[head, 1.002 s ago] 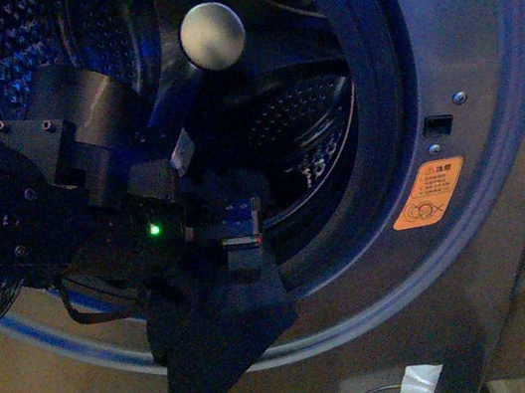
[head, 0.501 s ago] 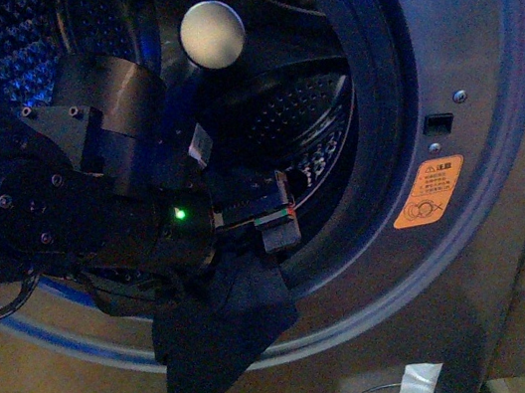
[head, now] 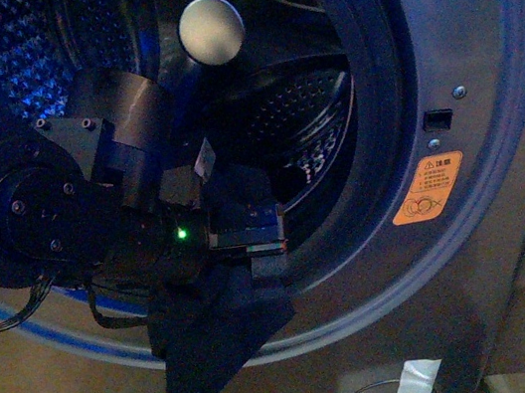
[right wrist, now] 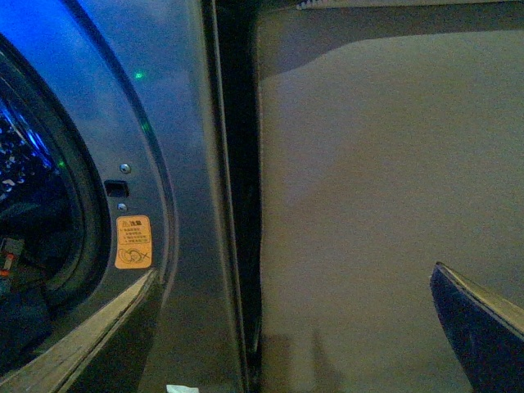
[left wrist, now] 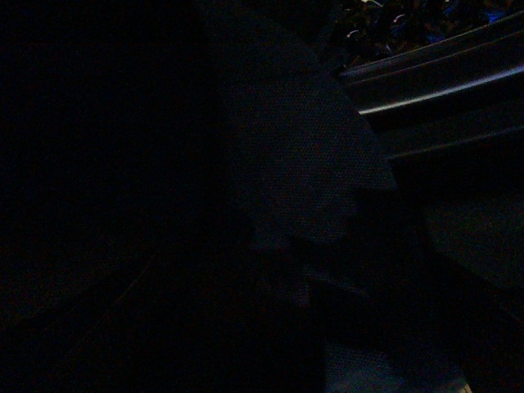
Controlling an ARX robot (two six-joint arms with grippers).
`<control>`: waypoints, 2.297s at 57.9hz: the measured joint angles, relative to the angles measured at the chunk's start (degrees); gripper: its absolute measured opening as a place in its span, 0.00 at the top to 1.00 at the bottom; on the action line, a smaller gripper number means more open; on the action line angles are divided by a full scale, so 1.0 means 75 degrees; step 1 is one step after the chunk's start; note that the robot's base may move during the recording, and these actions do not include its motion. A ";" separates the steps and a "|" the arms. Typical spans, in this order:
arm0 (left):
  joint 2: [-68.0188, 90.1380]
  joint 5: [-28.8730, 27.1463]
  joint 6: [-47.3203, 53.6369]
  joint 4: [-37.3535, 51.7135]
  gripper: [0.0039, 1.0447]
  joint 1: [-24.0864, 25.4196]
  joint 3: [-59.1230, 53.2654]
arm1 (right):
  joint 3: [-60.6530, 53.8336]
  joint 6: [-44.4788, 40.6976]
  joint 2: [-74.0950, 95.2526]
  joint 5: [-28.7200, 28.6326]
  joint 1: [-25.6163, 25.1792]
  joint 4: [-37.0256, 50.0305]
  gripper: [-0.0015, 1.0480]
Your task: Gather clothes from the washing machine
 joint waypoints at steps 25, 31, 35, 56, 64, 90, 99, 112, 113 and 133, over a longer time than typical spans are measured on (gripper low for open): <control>-0.0087 -0.0361 0.0825 0.0219 0.69 0.0286 -0.0219 | 0.0000 0.0000 0.0000 0.0000 -0.0003 0.0000 0.07; -0.0306 -0.0280 0.0947 0.0382 0.83 0.0341 -0.0443 | 0.0000 0.0000 0.0000 0.0000 -0.0003 0.0000 0.07; -0.0519 -0.0239 0.1078 0.0545 0.91 0.0367 -0.0641 | 0.0000 0.0000 0.0000 0.0000 0.0000 0.0000 0.07; -0.2856 0.0615 0.1550 0.0906 0.95 0.0571 -0.2136 | 0.0000 0.0000 0.0000 0.0000 0.0000 0.0000 0.07; -0.4628 0.1154 0.1609 0.0883 0.95 0.0554 -0.3118 | 0.0000 0.0000 0.0000 0.0000 -0.0003 0.0000 0.07; -0.8451 0.2611 0.1871 -0.0522 0.95 0.0726 -0.3209 | 0.0000 0.0000 0.0000 0.0000 0.0000 0.0000 0.07; -0.8737 0.2818 0.1993 -0.0761 0.95 0.0609 -0.2238 | 0.0000 0.0000 0.0000 0.0000 -0.0003 0.0000 0.07; -0.8428 0.2809 0.2346 -0.1064 0.95 -0.0012 -0.0519 | 0.0000 0.0000 0.0000 0.0000 -0.0003 0.0000 0.07; -0.8390 0.2806 0.2369 -0.1087 0.95 -0.0052 -0.0411 | 0.0000 0.0000 0.0000 0.0000 -0.0003 0.0000 0.07; -0.6627 0.2323 0.2664 -0.2282 0.95 -0.1332 0.3072 | 0.0000 0.0000 0.0000 0.0000 0.0000 0.0000 0.07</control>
